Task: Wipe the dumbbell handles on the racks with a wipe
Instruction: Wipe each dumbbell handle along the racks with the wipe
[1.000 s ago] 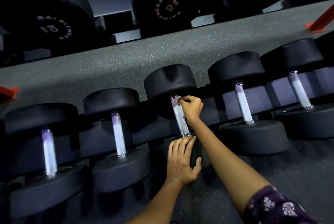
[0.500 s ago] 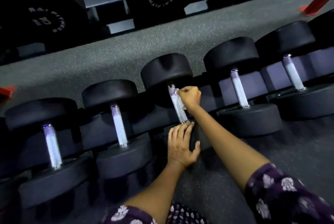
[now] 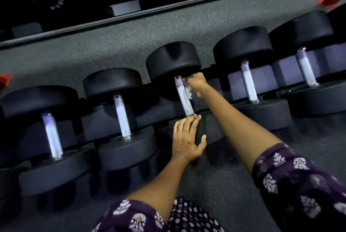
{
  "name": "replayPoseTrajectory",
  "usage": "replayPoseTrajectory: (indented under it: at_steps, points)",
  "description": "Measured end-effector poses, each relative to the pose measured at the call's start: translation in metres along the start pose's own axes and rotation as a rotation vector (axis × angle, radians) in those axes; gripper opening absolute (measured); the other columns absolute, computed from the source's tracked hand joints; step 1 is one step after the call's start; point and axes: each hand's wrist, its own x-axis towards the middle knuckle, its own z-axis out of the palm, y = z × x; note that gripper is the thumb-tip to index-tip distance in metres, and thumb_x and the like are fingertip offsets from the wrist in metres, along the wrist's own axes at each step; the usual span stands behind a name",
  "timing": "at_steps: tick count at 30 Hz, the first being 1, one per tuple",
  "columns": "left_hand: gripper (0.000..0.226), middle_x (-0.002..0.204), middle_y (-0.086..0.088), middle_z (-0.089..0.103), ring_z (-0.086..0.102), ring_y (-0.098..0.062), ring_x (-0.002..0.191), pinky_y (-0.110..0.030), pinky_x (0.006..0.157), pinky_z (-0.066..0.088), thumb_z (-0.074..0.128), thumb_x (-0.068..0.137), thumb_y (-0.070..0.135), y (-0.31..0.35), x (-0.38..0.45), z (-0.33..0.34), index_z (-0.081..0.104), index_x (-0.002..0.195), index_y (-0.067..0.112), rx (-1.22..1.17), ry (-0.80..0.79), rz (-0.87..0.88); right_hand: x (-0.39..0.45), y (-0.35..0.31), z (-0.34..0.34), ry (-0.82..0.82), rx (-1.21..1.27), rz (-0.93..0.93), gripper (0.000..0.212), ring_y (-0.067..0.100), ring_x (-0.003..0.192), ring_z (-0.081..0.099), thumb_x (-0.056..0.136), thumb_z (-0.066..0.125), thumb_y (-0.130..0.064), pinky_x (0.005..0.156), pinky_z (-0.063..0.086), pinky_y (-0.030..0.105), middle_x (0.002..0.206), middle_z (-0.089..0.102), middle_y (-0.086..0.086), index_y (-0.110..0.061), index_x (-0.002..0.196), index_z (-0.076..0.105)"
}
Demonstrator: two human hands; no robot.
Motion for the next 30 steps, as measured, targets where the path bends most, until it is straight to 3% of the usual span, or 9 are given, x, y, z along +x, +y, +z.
replayPoseTrajectory:
  at_steps: [3, 6, 9, 12, 18, 20, 23, 25, 30]
  points:
    - [0.057, 0.126, -0.007, 0.057, 0.051, -0.024, 0.113, -0.042, 0.099, 0.039, 0.05, 0.082, 0.037, 0.0, 0.001, 0.0, 0.046, 0.133, 0.013, 0.001, 0.011, 0.001, -0.007, 0.01, 0.003, 0.005, -0.022, -0.021, 0.011, 0.007, 0.056, 0.046, 0.081, 0.06, -0.008, 0.047, 0.036, 0.018, 0.068, 0.059, 0.006, -0.001, 0.076, 0.068]
    - [0.057, 0.125, -0.008, 0.058, 0.051, -0.024, 0.114, -0.041, 0.099, 0.037, 0.05, 0.082, 0.038, -0.001, 0.0, -0.001, 0.047, 0.133, 0.012, 0.003, 0.007, 0.003, -0.029, 0.03, -0.006, -0.278, -0.068, 0.133, 0.024, 0.013, 0.047, 0.049, 0.078, 0.045, 0.002, 0.045, 0.035, 0.02, 0.053, 0.058, 0.006, -0.004, 0.061, 0.062]
    - [0.057, 0.125, -0.008, 0.058, 0.051, -0.024, 0.113, -0.041, 0.099, 0.038, 0.05, 0.082, 0.038, 0.0, 0.001, 0.001, 0.047, 0.132, 0.012, 0.0, 0.012, 0.006, -0.027, 0.014, -0.011, -0.314, 0.34, 0.283, 0.019, 0.025, 0.052, 0.05, 0.064, 0.032, 0.008, 0.043, 0.04, 0.018, 0.05, 0.051, 0.013, -0.002, 0.056, 0.047]
    - [0.057, 0.126, -0.008, 0.059, 0.052, -0.024, 0.113, -0.041, 0.098, 0.04, 0.05, 0.082, 0.037, 0.0, 0.001, 0.0, 0.047, 0.133, 0.012, -0.007, -0.005, 0.002, -0.019, -0.014, -0.01, -0.256, 0.649, 0.32, 0.027, 0.029, 0.06, 0.053, 0.058, 0.039, -0.015, 0.058, 0.048, 0.028, 0.072, 0.055, 0.02, 0.003, 0.072, 0.051]
    - [0.057, 0.124, -0.009, 0.059, 0.052, -0.023, 0.113, -0.041, 0.098, 0.04, 0.051, 0.081, 0.037, -0.002, 0.0, 0.0, 0.048, 0.132, 0.012, -0.008, 0.009, 0.005, -0.036, 0.003, -0.034, -0.656, 0.197, 0.373, 0.047, 0.019, 0.046, 0.057, 0.058, 0.032, -0.027, 0.05, 0.046, 0.021, 0.064, 0.068, 0.014, 0.005, 0.078, 0.06]
    - [0.057, 0.124, -0.009, 0.059, 0.052, -0.024, 0.113, -0.04, 0.098, 0.039, 0.051, 0.081, 0.037, -0.003, 0.002, 0.0, 0.048, 0.132, 0.012, -0.005, 0.013, 0.007, -0.025, 0.0, -0.034, -0.62, 0.113, 0.375, 0.04, 0.024, 0.055, 0.058, 0.061, 0.034, -0.025, 0.058, 0.045, 0.027, 0.067, 0.066, 0.016, 0.004, 0.079, 0.056]
    - [0.057, 0.125, -0.008, 0.059, 0.052, -0.024, 0.113, -0.039, 0.099, 0.039, 0.05, 0.082, 0.038, -0.003, 0.001, 0.0, 0.048, 0.132, 0.012, -0.006, 0.007, 0.012, -0.008, -0.009, -0.021, -0.48, 0.31, 0.325, 0.011, 0.027, 0.067, 0.053, 0.07, 0.035, -0.009, 0.067, 0.044, 0.033, 0.084, 0.054, 0.018, -0.006, 0.071, 0.045]
    - [0.057, 0.125, -0.008, 0.059, 0.052, -0.023, 0.113, -0.039, 0.099, 0.039, 0.05, 0.082, 0.038, -0.002, 0.001, 0.001, 0.047, 0.133, 0.012, -0.006, 0.01, 0.015, -0.009, -0.003, -0.017, -0.478, 0.378, 0.323, 0.018, 0.028, 0.072, 0.059, 0.065, 0.031, 0.003, 0.073, 0.05, 0.035, 0.087, 0.058, 0.022, -0.002, 0.071, 0.047]
    - [0.058, 0.125, -0.007, 0.058, 0.052, -0.023, 0.113, -0.04, 0.099, 0.038, 0.051, 0.081, 0.038, -0.002, 0.0, 0.001, 0.047, 0.133, 0.013, -0.009, 0.016, 0.019, -0.026, 0.03, -0.026, -0.604, -0.038, 0.375, 0.036, 0.008, 0.05, 0.055, 0.078, 0.023, 0.012, 0.052, 0.045, 0.015, 0.07, 0.06, 0.008, -0.001, 0.078, 0.057]
